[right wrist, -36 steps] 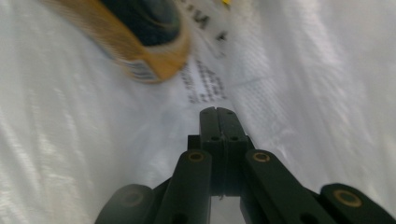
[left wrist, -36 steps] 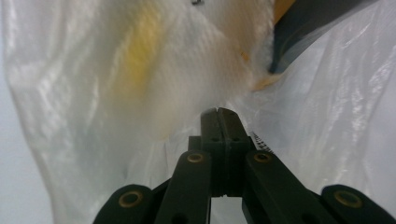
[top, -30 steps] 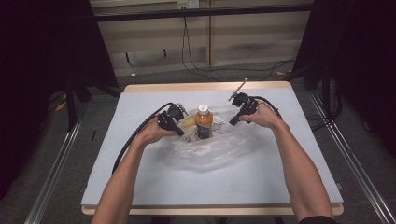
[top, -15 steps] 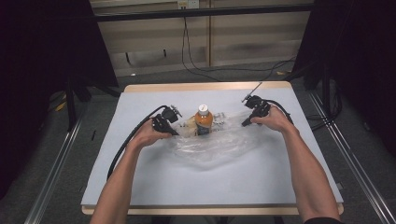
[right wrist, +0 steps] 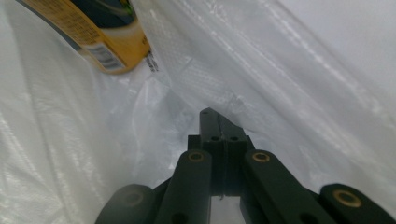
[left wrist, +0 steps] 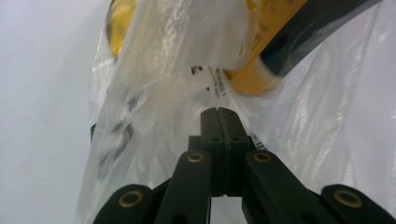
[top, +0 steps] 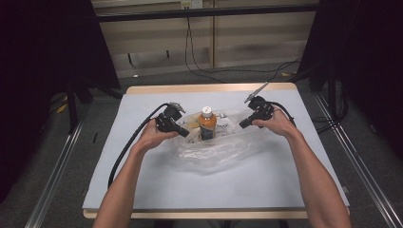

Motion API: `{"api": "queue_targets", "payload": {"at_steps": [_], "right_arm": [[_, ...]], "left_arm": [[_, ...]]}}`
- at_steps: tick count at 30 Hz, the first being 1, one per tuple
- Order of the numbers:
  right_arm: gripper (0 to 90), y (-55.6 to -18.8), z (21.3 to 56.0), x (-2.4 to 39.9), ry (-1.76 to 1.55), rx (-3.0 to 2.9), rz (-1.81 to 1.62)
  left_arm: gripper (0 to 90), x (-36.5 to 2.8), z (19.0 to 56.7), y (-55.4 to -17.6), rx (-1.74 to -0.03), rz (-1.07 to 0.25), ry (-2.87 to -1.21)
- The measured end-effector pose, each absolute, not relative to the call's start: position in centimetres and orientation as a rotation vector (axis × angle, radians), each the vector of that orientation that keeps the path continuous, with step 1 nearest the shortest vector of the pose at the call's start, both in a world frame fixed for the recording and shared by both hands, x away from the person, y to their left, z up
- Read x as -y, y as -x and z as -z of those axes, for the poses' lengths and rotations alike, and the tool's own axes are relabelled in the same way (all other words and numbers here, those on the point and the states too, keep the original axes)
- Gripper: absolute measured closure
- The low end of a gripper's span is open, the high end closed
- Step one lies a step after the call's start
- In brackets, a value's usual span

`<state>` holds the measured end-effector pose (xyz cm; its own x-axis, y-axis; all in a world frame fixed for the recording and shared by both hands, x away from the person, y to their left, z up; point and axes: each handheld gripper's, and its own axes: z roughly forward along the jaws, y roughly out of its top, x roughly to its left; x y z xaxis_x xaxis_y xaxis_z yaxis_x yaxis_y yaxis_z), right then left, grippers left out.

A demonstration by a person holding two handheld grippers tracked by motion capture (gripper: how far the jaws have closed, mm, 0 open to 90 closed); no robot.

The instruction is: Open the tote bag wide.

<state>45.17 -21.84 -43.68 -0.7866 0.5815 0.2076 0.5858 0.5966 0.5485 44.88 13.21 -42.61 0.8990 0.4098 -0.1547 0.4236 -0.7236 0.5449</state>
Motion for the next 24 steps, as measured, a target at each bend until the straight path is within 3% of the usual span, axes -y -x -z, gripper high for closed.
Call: {"api": "queue_targets", "payload": {"at_steps": [9, 18, 24], "right_arm": [[90.0, -43.2, 42.0, 22.0, 1.001, 2.773, 1.175], [90.0, -40.9, 40.7, 21.2, 0.946, 2.78, 1.337], [90.0, -39.2, 40.7, 22.1, 1.046, 2.763, 1.455]], "left_arm": [[90.0, -14.5, 41.4, -43.1, -0.601, 0.021, -2.275], [90.0, -15.5, 40.7, -41.1, -0.576, -0.038, -2.24], [90.0, -17.1, 40.8, -39.0, -0.626, -0.073, -2.126]]}}
